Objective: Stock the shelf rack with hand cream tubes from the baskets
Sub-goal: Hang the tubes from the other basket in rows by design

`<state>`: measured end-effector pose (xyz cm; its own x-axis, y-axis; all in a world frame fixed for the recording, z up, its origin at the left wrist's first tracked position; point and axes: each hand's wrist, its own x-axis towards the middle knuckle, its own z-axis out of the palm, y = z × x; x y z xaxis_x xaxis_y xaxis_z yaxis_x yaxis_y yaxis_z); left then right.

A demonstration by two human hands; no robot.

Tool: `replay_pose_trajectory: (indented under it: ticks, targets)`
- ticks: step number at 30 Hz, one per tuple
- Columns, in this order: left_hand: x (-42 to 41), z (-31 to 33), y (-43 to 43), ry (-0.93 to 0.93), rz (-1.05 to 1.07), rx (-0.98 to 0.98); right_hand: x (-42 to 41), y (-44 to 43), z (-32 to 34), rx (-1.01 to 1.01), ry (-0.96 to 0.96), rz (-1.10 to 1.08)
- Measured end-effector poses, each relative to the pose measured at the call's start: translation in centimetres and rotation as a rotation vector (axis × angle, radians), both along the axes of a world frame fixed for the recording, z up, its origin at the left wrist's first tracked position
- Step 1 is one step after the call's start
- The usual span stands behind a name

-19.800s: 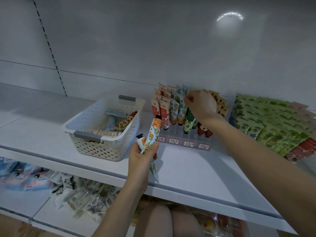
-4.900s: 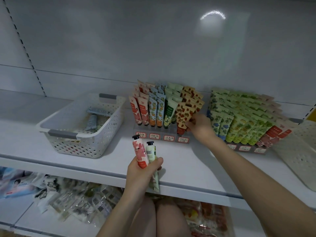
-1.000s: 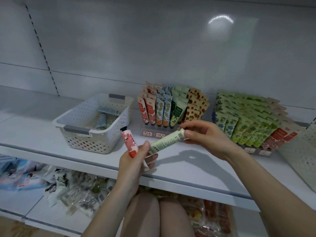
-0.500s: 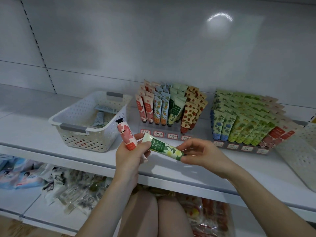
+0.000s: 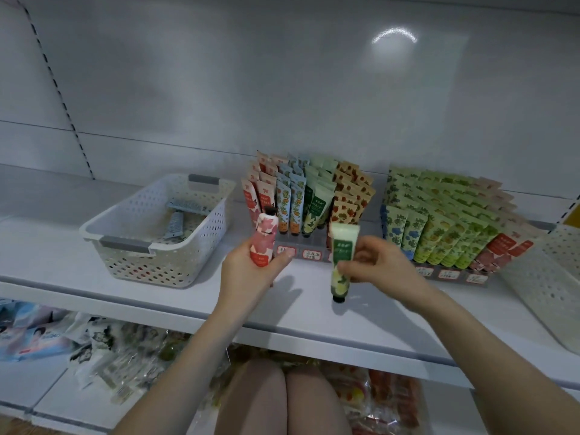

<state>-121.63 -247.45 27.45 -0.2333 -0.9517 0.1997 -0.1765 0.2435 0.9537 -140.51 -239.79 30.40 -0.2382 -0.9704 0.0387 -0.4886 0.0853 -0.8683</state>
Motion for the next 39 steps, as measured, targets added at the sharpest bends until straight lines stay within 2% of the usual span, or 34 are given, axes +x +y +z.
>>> replay_pose_trajectory:
  ticks: [3, 9, 14, 17, 26, 39]
  targets:
    - [-1.2, 1.2, -2.3, -0.116, -0.070, -0.067, -1.5, -0.7, 2.1, -0.100, -0.018, -0.128]
    - [-5.4, 5.5, -7.0, -0.402, -0.050, -0.324, -4.3, -2.9, 6.2, -0.258, -0.057, -0.315]
    - [-9.0, 7.7, -9.2, -0.607, -0.067, -0.491, -5.7, -4.3, 8.5, -0.312, 0.156, -0.376]
    - [-10.2, 7.7, -10.0, -0.655, -0.051, -0.572, -6.3, -4.5, 9.2, -0.376, 0.193, -0.362]
    - [-10.9, 8.1, -11.3, -0.783, -0.176, -0.535, -6.7, -5.3, 9.0, -0.396, 0.128, -0.322]
    - [-9.1, 8.8, -12.3, -0.812, -0.150, -0.484, -5.3, -6.5, 7.4, -0.440, 0.033, -0.271]
